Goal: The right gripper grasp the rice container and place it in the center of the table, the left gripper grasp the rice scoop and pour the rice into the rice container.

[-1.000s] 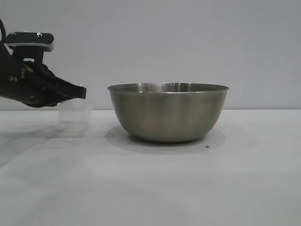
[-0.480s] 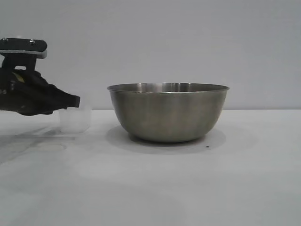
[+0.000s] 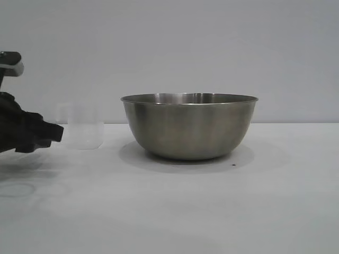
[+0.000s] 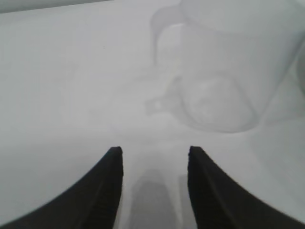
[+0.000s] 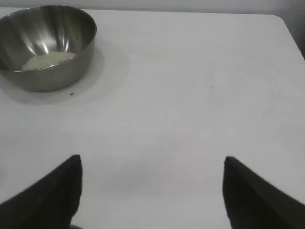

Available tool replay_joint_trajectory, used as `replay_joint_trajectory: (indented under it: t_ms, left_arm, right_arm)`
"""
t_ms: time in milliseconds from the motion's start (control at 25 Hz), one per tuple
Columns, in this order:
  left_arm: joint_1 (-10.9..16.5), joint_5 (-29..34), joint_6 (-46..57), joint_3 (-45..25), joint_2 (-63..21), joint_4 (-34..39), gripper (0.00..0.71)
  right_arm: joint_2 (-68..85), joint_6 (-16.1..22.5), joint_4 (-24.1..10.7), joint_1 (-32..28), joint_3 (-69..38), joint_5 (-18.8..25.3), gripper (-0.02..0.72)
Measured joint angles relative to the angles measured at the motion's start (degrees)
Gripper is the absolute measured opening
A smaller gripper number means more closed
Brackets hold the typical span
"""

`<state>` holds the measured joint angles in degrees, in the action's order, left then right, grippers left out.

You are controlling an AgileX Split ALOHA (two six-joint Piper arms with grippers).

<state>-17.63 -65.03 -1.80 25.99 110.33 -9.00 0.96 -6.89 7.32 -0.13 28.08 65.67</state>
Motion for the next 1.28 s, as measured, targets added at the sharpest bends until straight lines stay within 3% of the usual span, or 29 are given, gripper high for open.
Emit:
replay_joint_trajectory:
  t_ms: [80, 400, 640, 920, 960, 1000, 1040, 1160, 1280]
  left_arm:
    - [0.00, 2.86, 0.00, -0.66, -3.89, 1.40, 0.273]
    - [0.00, 26.66, 0.00, -1.21, -21.44, 5.51, 0.273]
    - [0.00, 37.37, 0.00, -1.56, -38.11, 5.59, 0.273]
    - [0.00, 53.95, 0.00, -1.70, -53.66, 7.04, 0.273]
    - [0.00, 56.46, 0.00, -1.70, -55.36, 7.04, 0.323]
    - [0.00, 58.80, 0.00, -1.77, -57.42, 7.04, 0.304]
    - [0.00, 60.94, 0.00, -1.77, -59.56, 7.04, 0.375]
    - [0.00, 66.44, 0.13, -1.77, -66.22, 6.84, 0.468]
    - [0.00, 75.62, 0.13, -0.79, -72.98, 6.71, 0.461]
  right_arm:
    - [0.00, 0.00, 0.00, 0.00, 0.00, 0.00, 0.566]
    - [0.00, 0.00, 0.00, 0.00, 0.00, 0.00, 0.566]
    - [0.00, 0.00, 0.00, 0.00, 0.00, 0.00, 0.566]
    - [0.00, 0.00, 0.00, 0.00, 0.00, 0.00, 0.566]
    - [0.00, 0.00, 0.00, 0.00, 0.00, 0.00, 0.566]
    - [0.00, 0.00, 0.00, 0.00, 0.00, 0.00, 0.566]
    - [0.00, 0.00, 0.00, 0.00, 0.00, 0.00, 0.566]
    - [0.00, 0.00, 0.00, 0.00, 0.00, 0.00, 0.566]
    - [0.00, 0.00, 0.00, 0.00, 0.00, 0.00, 0.566]
